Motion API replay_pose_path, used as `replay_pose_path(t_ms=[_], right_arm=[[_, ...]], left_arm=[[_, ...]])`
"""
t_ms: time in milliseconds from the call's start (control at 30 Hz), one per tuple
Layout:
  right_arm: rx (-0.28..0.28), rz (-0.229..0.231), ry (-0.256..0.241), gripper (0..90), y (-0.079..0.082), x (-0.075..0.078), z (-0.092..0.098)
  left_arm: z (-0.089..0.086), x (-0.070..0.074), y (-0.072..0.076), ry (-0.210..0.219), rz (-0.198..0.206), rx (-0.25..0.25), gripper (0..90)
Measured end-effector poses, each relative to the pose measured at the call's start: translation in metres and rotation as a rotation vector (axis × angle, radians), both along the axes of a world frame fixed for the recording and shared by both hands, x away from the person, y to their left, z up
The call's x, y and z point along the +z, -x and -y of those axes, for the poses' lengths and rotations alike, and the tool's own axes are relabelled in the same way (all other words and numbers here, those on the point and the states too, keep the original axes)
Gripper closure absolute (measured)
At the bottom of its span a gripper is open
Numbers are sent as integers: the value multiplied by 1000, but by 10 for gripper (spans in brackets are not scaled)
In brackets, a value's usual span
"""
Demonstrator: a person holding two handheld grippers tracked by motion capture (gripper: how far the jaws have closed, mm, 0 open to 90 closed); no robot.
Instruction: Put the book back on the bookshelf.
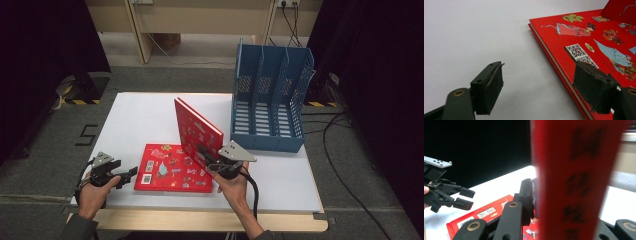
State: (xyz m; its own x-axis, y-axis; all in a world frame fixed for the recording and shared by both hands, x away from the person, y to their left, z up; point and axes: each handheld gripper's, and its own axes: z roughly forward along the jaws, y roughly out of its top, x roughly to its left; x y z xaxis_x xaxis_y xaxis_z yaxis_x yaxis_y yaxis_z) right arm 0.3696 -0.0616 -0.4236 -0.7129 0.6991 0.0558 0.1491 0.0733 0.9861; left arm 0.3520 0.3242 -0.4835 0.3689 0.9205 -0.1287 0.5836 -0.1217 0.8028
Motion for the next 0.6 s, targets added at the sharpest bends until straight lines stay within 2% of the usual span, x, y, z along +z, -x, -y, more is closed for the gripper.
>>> replay_pose_path(t_ms=[33,167,267,300,600], right_arm=[[3,-3,14,735,0,-1,-1],[3,-8,5,736,-1,-7,-3],[-1,-12,20,737,-4,-11,-3],[1,-20,4,737,-4,-13,-3],[9,1,10,744,-6,-16,-4]], left_arm=[[0,0,0,1,0,0,232],[0,0,0,1,0,-1,232],[0,0,0,1,-2,1,232],[0,0,0,1,-2,0,232],[1,0,0,1,-2,-2,232]])
